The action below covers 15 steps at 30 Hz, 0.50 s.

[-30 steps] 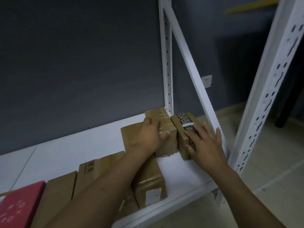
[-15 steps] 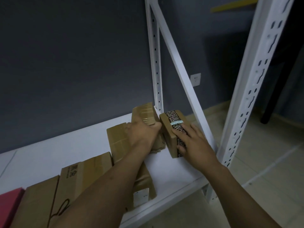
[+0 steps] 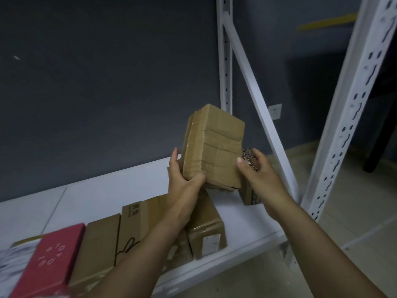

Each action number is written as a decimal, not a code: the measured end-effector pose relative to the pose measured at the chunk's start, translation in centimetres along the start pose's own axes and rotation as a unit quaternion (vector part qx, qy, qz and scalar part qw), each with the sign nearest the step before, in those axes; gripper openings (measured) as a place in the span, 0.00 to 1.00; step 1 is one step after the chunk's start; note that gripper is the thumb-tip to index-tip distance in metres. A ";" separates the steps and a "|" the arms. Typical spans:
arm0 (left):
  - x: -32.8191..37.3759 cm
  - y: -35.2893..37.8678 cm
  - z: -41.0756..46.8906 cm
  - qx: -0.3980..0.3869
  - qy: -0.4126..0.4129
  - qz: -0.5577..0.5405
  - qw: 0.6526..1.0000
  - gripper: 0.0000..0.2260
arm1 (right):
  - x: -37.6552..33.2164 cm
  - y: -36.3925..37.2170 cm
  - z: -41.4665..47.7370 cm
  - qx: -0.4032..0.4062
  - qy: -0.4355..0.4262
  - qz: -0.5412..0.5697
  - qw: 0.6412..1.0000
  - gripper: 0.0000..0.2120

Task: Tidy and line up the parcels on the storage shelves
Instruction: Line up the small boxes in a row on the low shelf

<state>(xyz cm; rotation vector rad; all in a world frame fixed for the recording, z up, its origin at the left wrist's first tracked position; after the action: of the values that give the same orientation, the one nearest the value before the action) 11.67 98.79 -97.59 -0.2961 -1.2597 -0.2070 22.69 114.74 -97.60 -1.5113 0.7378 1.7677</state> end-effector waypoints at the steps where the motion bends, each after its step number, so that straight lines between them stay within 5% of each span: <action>1: 0.0 -0.1 -0.2 -0.026 -0.002 0.003 1.000 0.44 | -0.1 0.0 -0.2 0.000 0.012 0.033 0.999 0.31; 5: 0.3 -0.2 -0.5 -0.104 0.004 0.102 0.989 0.50 | -0.8 0.6 -1.3 -0.019 -0.003 0.069 0.997 0.26; 10: 2.5 -1.3 0.3 -0.089 0.048 0.164 0.981 0.53 | -1.9 0.4 -1.6 0.012 -0.009 0.152 0.988 0.29; 15: 3.4 -1.5 -0.1 -0.107 0.120 0.235 0.958 0.55 | -3.1 1.1 -2.1 -0.052 0.024 0.243 0.968 0.20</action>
<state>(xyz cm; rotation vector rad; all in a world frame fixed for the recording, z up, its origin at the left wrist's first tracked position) 12.27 97.36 -94.21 -0.7263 -0.8959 0.0315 23.31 112.01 -94.91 -1.5356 1.1310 2.1573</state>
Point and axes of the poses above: each hand's wrist, its own z-axis towards the middle knuckle, its own y-axis out of the palm, x = y × z, the point moved 9 cm from there along z, towards the middle knuckle, and after that the axes turned 10 degrees about x, right-handed, at the moved point
